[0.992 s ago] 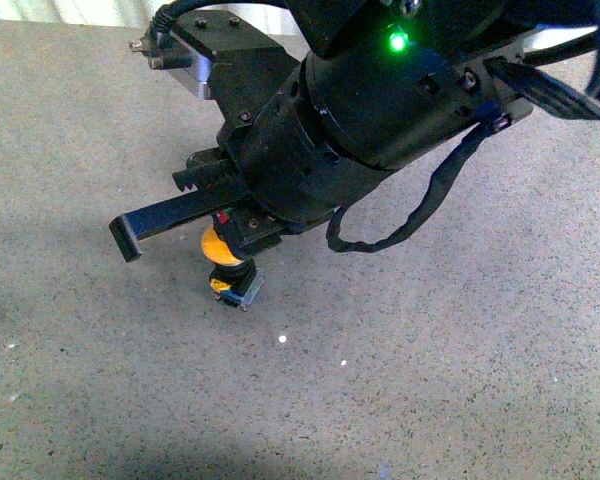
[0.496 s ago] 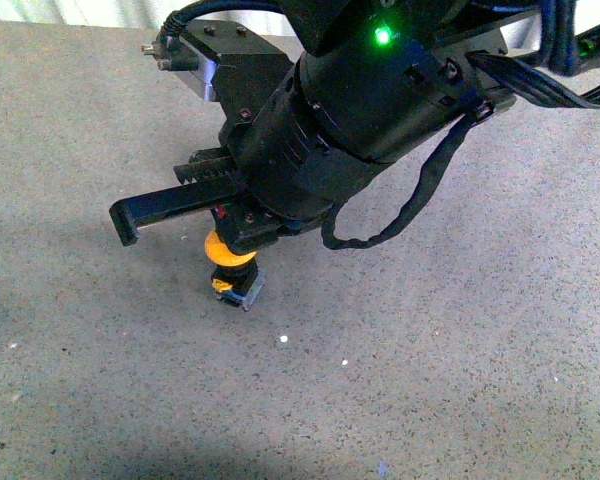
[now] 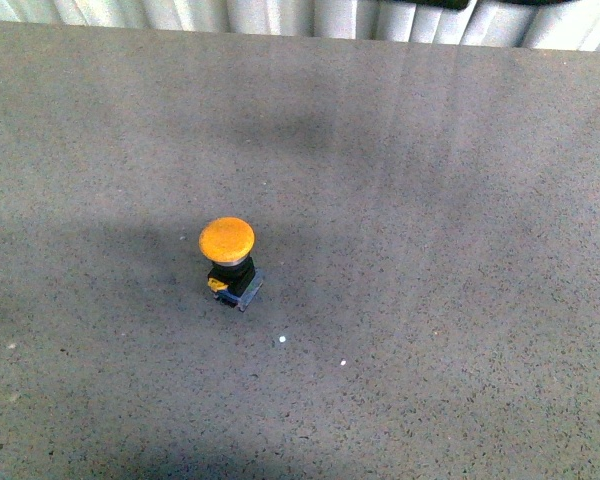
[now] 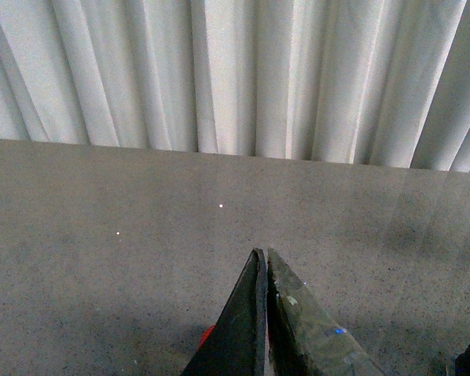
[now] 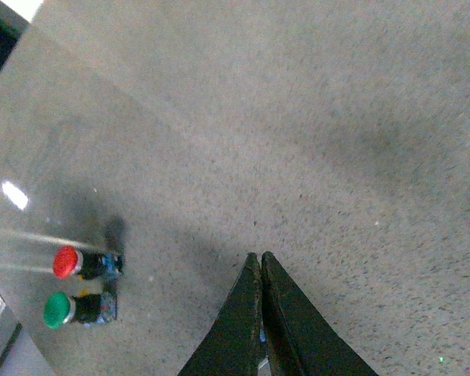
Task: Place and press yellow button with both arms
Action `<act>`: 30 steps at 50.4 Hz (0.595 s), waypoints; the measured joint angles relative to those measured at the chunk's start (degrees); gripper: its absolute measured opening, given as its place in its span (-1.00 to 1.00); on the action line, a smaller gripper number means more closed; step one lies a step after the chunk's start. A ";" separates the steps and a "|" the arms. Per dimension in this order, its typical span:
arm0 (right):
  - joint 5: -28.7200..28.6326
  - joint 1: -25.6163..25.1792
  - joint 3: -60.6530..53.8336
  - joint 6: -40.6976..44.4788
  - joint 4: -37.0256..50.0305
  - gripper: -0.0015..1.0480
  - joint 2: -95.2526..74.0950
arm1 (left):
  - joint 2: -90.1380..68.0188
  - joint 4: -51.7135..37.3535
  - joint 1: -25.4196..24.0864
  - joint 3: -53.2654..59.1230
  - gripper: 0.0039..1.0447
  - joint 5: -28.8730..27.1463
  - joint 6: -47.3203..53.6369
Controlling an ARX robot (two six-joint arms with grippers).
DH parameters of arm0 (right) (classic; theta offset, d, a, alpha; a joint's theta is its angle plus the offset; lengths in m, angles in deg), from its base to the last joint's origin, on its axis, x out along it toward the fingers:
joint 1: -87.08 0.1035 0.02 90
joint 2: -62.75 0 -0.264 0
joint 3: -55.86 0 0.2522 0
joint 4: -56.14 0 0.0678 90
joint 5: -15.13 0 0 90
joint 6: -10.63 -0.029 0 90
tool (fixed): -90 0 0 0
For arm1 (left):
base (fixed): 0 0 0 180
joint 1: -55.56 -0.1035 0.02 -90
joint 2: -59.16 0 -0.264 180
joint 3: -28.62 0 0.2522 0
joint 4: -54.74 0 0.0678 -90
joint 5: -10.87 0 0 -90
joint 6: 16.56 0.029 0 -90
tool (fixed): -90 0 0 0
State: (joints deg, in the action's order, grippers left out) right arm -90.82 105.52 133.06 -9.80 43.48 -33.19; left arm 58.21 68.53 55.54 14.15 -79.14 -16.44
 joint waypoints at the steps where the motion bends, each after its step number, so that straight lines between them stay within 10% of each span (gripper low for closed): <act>1: 0.02 -0.87 -0.92 -0.20 0.72 -0.94 1.75 | 0.00 0.00 0.00 0.00 -0.98 0.00 0.02; 8: 1.97 -5.11 -6.75 1.20 4.37 -0.54 9.73 | 0.00 0.00 0.00 0.00 -0.98 -0.02 0.02; 17: 25.90 -6.58 -22.75 14.40 34.62 -0.97 17.40 | 0.00 0.00 0.00 0.00 -0.98 0.00 0.02; 30: 23.30 -10.80 -41.77 19.54 44.52 -0.97 28.04 | 0.00 0.00 0.00 0.00 -0.98 -0.02 0.00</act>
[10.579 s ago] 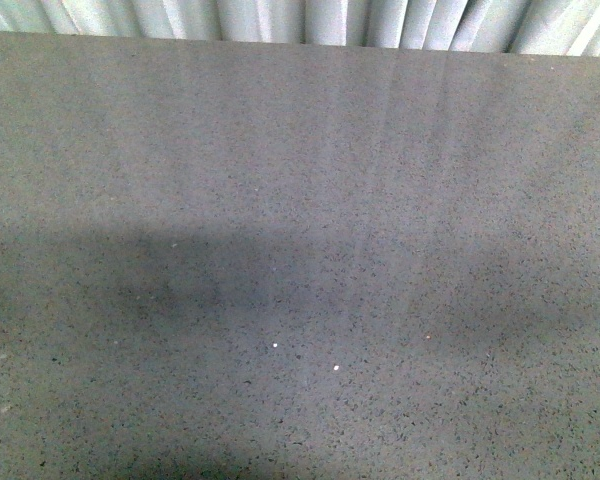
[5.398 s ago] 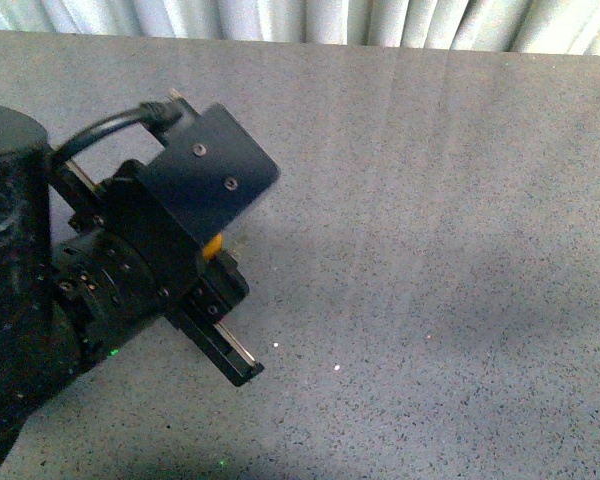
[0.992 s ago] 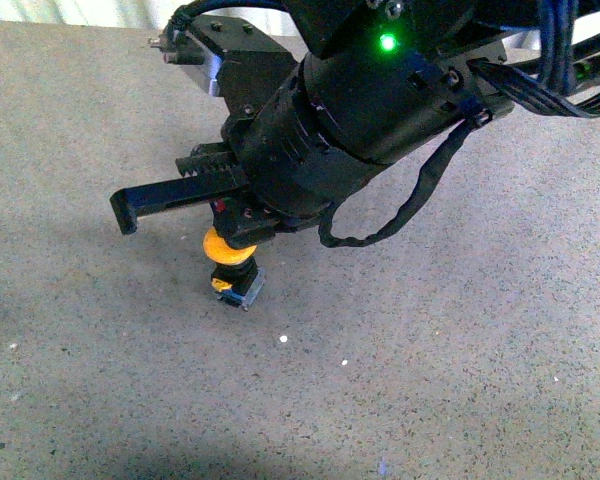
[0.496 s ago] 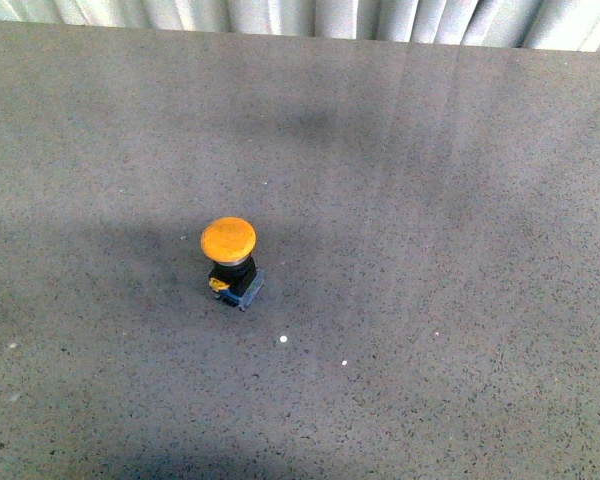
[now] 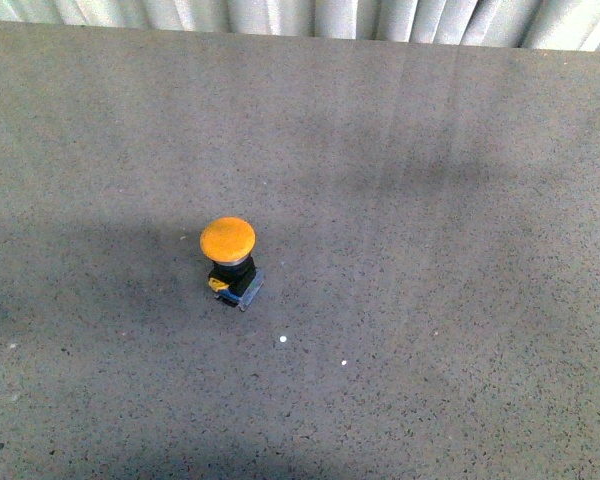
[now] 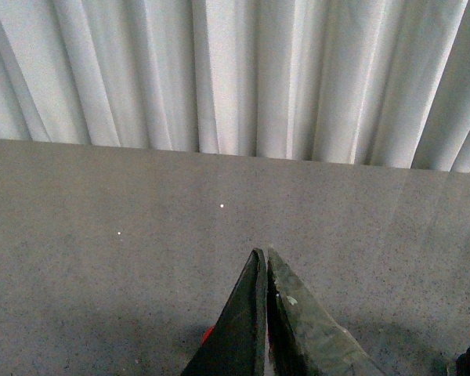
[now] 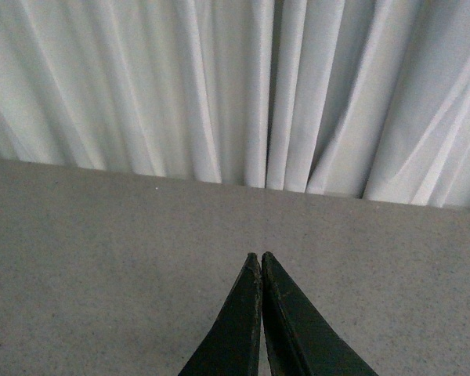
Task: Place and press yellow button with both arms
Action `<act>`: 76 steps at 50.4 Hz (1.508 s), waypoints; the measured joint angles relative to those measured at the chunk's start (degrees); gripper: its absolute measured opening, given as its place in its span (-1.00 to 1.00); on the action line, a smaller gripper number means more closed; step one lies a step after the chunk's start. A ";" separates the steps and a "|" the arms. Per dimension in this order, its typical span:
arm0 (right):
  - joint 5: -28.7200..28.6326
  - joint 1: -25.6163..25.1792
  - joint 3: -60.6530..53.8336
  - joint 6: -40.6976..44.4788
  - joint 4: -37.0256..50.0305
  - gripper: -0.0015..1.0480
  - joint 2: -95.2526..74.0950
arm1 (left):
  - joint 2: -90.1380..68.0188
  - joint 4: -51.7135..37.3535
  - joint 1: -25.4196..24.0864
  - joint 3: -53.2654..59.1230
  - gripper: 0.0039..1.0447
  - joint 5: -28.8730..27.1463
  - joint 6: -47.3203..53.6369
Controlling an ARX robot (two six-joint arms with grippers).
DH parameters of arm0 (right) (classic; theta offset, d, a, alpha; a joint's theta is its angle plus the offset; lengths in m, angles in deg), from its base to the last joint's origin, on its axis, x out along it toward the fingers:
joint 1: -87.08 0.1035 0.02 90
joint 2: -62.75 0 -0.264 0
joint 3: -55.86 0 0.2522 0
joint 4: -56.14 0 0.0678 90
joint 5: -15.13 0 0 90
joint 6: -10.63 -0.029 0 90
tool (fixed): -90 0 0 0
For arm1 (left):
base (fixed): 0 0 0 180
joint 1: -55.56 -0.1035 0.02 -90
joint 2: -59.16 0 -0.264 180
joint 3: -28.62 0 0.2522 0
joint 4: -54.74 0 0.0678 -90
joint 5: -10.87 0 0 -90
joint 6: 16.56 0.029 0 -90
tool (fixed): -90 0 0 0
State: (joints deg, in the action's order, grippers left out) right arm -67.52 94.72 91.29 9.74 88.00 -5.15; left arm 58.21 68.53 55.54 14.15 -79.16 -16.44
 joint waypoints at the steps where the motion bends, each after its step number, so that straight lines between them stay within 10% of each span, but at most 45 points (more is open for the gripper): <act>1: -0.39 -0.37 -1.20 0.17 0.17 -0.97 1.05 | 0.00 0.00 0.00 0.00 -0.98 0.00 0.02; 76: -7.30 -7.56 -20.63 0.57 -23.02 -0.97 45.27 | 0.00 0.00 0.00 0.00 -0.98 0.02 0.02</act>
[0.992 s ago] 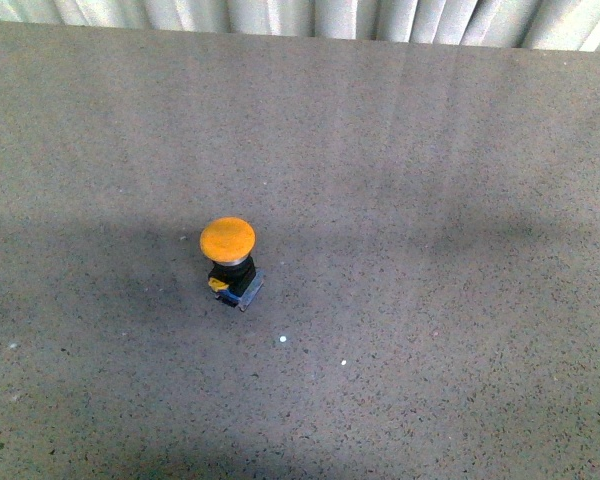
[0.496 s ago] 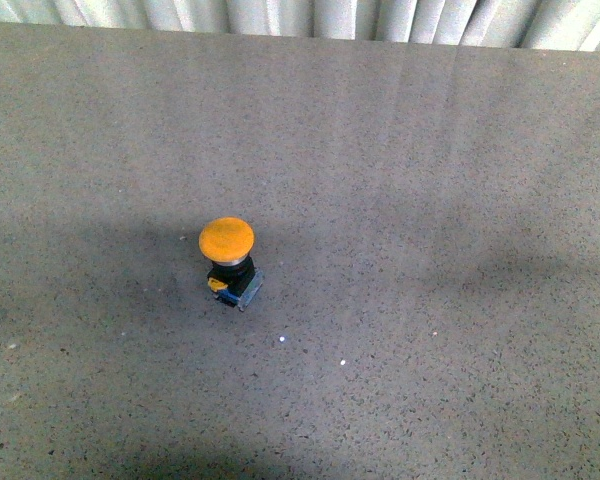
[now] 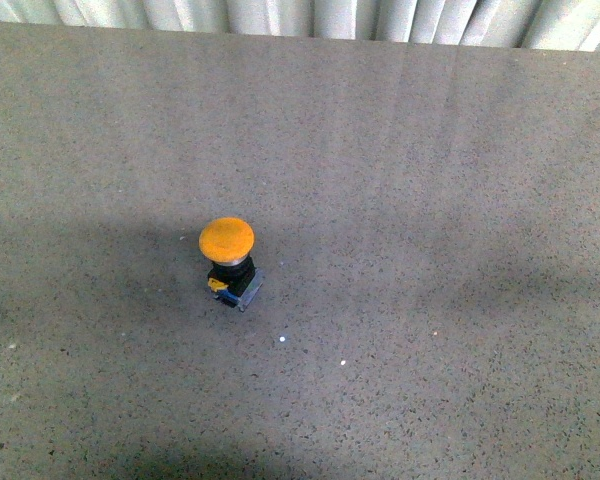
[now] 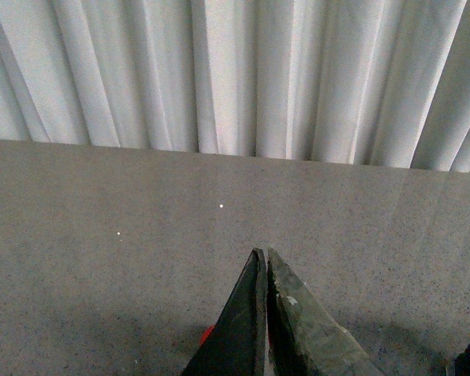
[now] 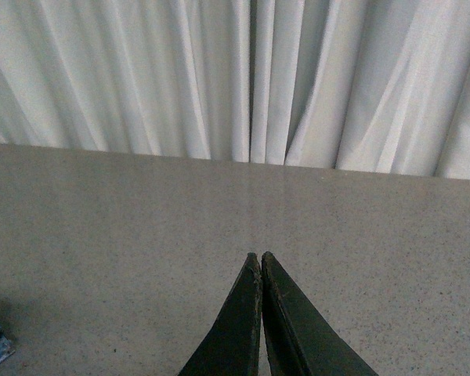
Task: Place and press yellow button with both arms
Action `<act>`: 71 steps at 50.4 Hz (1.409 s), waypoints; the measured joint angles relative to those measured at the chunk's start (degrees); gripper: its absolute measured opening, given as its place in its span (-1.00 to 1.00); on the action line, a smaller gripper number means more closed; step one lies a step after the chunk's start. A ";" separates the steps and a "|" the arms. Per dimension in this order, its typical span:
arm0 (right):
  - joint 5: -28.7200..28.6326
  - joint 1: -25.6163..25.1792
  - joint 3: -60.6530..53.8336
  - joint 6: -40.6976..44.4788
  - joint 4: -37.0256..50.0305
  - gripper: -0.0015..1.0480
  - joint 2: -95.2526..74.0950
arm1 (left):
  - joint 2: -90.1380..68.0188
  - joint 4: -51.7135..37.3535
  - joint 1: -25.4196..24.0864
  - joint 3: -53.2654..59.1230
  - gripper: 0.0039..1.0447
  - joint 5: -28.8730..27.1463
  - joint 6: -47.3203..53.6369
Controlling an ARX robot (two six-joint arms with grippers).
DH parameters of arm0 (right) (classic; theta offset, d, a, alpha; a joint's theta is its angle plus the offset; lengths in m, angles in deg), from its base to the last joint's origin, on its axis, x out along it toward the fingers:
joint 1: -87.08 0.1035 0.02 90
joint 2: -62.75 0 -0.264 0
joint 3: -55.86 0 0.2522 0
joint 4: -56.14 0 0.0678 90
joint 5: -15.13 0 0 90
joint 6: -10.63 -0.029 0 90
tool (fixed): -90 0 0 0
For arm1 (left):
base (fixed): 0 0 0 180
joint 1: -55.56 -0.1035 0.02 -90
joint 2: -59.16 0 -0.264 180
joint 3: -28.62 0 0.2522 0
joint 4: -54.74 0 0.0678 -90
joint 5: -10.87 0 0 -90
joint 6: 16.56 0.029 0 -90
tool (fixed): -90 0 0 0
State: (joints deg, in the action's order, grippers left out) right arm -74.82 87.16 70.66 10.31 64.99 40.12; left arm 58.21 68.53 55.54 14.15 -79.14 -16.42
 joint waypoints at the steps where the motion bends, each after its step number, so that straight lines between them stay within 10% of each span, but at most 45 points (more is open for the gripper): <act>1: 0.00 0.00 -0.02 0.00 -0.50 -0.97 0.50 | 0.00 0.00 0.00 0.00 -0.98 0.00 0.00; 46: 0.04 0.00 0.00 0.00 -22.43 -0.97 22.23 | 0.00 0.00 0.00 0.00 -0.97 0.00 -0.07; 71: 0.02 0.00 0.00 0.09 -22.47 0.43 22.29 | 0.00 0.00 0.00 0.00 0.49 -0.02 -0.04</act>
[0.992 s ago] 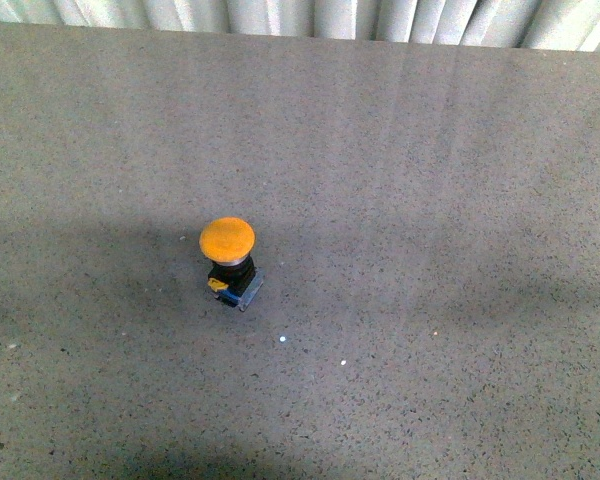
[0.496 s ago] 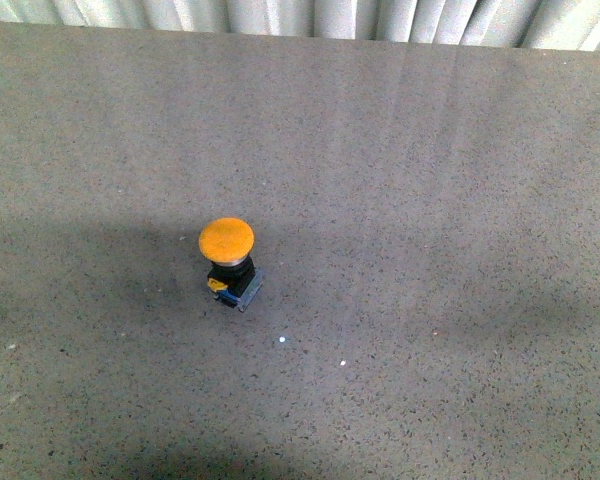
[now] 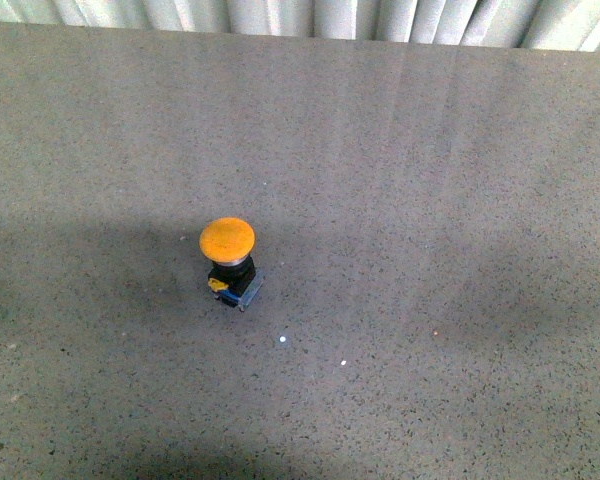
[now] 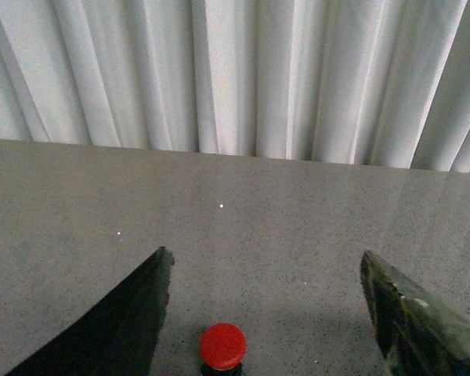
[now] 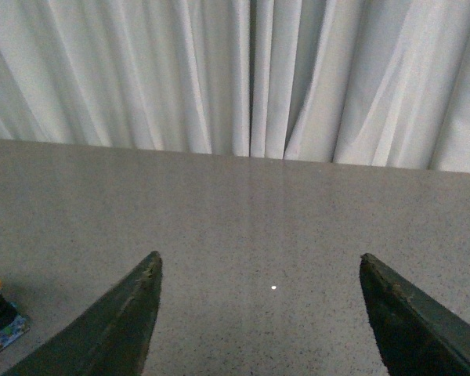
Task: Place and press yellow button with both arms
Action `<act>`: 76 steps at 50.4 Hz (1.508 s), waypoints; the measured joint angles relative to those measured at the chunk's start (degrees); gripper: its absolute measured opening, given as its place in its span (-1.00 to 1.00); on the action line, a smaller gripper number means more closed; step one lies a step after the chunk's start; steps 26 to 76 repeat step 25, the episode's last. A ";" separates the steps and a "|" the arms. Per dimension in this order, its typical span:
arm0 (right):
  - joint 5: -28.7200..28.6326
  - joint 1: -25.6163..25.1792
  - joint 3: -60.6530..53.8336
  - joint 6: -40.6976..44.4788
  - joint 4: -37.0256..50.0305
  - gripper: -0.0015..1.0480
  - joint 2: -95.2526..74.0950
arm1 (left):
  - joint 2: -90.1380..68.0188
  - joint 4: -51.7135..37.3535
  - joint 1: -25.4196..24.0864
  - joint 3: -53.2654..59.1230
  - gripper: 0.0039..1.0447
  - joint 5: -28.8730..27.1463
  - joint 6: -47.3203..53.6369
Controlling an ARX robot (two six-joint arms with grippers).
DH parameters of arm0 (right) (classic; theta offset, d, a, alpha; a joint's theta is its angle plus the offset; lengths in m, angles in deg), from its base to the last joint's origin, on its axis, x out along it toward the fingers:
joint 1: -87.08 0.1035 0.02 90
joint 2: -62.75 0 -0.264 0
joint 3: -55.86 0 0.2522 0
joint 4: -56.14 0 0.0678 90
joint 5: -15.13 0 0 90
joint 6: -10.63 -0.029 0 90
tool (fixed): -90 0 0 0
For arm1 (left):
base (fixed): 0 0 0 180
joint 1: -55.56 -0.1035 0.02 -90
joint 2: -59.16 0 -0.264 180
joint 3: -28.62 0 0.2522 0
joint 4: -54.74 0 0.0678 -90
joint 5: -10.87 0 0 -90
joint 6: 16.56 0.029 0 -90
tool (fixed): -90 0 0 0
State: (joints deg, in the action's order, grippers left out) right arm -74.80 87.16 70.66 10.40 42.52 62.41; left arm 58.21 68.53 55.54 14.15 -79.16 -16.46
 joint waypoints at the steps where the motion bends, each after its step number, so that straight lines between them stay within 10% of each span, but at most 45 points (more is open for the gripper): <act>1: 0.00 0.00 0.00 0.02 0.00 0.53 0.00 | 0.00 0.00 0.00 0.00 0.59 0.00 0.00; 6: 0.00 0.00 0.00 0.00 0.00 0.85 0.00 | 0.00 0.00 0.00 0.00 0.85 0.02 0.04; 76: 0.00 0.00 0.00 0.00 0.00 0.82 0.00 | 0.00 0.00 0.00 0.00 0.83 0.00 0.02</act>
